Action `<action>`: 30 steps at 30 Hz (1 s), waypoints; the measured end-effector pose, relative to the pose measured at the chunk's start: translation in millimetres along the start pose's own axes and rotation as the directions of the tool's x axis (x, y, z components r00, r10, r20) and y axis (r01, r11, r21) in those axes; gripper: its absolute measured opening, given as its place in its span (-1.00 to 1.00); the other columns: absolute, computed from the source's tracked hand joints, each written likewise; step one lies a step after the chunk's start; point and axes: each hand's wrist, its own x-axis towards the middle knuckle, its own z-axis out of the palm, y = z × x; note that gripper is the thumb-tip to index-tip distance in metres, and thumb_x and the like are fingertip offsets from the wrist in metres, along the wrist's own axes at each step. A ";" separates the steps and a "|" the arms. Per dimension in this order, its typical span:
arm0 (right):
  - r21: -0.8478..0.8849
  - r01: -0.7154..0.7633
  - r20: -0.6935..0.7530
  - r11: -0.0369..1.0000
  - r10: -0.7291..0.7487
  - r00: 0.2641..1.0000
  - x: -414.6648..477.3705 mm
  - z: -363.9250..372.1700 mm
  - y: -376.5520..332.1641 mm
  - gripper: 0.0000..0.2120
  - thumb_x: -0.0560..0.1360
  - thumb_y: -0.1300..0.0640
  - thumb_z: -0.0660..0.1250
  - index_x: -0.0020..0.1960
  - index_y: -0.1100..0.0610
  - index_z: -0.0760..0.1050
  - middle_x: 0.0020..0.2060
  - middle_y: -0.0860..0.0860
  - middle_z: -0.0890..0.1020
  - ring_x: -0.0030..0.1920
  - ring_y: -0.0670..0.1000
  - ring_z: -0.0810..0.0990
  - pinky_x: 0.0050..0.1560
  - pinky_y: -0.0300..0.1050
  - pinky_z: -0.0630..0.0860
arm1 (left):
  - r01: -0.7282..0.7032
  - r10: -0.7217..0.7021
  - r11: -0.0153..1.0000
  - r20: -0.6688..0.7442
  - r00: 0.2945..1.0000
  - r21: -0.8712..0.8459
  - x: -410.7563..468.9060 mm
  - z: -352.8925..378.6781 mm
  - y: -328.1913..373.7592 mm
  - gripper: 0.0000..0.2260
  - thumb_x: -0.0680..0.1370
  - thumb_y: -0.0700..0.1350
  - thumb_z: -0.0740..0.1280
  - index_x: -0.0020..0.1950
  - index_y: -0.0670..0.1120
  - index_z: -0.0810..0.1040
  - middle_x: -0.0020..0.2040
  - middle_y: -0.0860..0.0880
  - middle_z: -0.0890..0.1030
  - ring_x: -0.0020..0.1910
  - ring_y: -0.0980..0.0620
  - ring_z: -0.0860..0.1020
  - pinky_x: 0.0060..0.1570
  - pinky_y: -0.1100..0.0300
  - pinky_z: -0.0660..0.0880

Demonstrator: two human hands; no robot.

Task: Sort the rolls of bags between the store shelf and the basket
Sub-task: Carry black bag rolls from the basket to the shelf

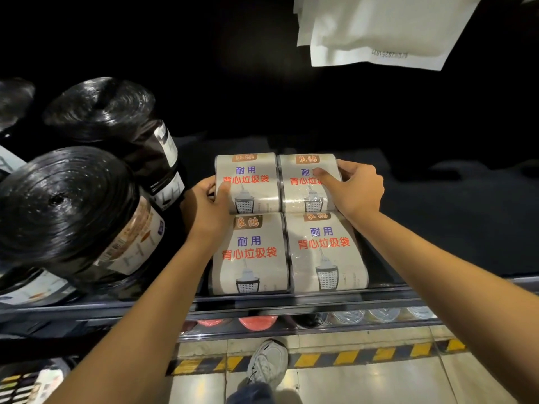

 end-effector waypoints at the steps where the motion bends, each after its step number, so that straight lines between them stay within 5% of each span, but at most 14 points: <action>1: -0.011 0.025 0.011 1.000 -0.025 1.000 -1.5 0.3 0.4 -0.64 0.45 -0.06 0.40 0.17 0.10 0.57 0.03 0.01 0.67 -0.16 -0.16 0.55 -0.28 -0.37 0.44 | -0.029 0.029 0.997 -0.002 1.000 0.076 0.1 0.3 0.3 -0.76 0.62 -0.05 0.19 0.19 -0.12 0.51 0.00 -0.02 0.64 -0.10 0.06 0.64 -0.36 0.34 0.56; 6: -0.038 0.071 0.074 0.997 -0.068 0.995 -6.2 0.0 -1.8 -0.65 0.50 -0.03 0.35 0.21 0.12 0.51 0.09 0.03 0.64 0.00 -0.01 0.64 -0.23 -0.37 0.43 | -0.073 0.080 0.836 0.010 0.997 0.544 5.2 -1.3 6.1 -0.75 0.63 0.02 0.14 0.18 -0.10 0.45 -0.02 -0.05 0.59 -0.12 0.02 0.59 -0.22 0.14 0.55; 10: 0.008 0.068 0.090 0.998 -0.068 0.994 -29.5 -12.0 -7.8 -0.64 0.52 0.06 0.34 0.28 0.14 0.45 0.13 0.03 0.61 0.06 -0.05 0.59 -0.12 -0.32 0.51 | -0.177 0.117 0.845 0.150 0.982 0.504 -5.3 -7.1 15.8 -0.74 0.58 -0.07 0.25 0.24 -0.11 0.38 0.14 -0.04 0.48 0.02 0.07 0.51 -0.26 0.38 0.45; 13: -0.053 0.154 0.181 0.987 -0.142 0.973 -60.2 -27.7 -18.1 -0.63 0.51 0.05 0.34 0.30 0.05 0.41 0.16 -0.03 0.56 0.15 -0.02 0.55 0.13 0.02 0.55 | -0.385 0.247 0.733 0.308 0.919 0.561 -29.0 -17.5 32.5 -0.72 0.56 -0.03 0.29 0.24 -0.03 0.38 0.15 0.01 0.48 0.12 0.03 0.47 0.03 0.14 0.53; 15: -0.102 0.170 0.251 0.980 -0.140 0.958 -80.2 -42.6 -32.1 -0.52 0.51 0.03 0.34 0.40 0.05 0.34 0.28 0.00 0.49 0.29 0.02 0.45 0.29 0.00 0.43 | -0.395 0.211 0.732 0.367 0.906 0.555 -48.6 -26.6 48.6 -0.67 0.55 0.01 0.28 0.30 -0.01 0.38 0.21 0.00 0.49 0.21 -0.04 0.45 0.17 0.00 0.47; 19: -0.149 0.223 0.401 0.963 -0.148 0.904 -123.3 -76.0 -68.7 -0.42 0.55 -0.02 0.27 0.49 0.11 0.18 0.45 0.02 0.31 0.40 0.02 0.33 0.37 -0.13 0.26 | -0.407 0.145 0.713 0.448 0.882 0.570 -95.1 -51.1 83.8 -0.49 0.58 0.06 0.22 0.49 -0.05 0.23 0.44 -0.03 0.35 0.39 -0.06 0.34 0.35 0.03 0.31; 30: -0.110 0.437 0.579 0.893 -0.300 0.758 -225.9 -112.7 -149.9 -0.46 0.56 -0.04 0.24 0.48 0.09 0.20 0.45 0.03 0.30 0.43 0.03 0.27 0.41 -0.12 0.19 | -0.317 0.079 0.663 0.358 0.930 0.678 -205.0 -171.9 123.3 -0.51 0.59 0.05 0.23 0.48 -0.06 0.25 0.44 -0.04 0.35 0.39 -0.04 0.33 0.32 0.09 0.33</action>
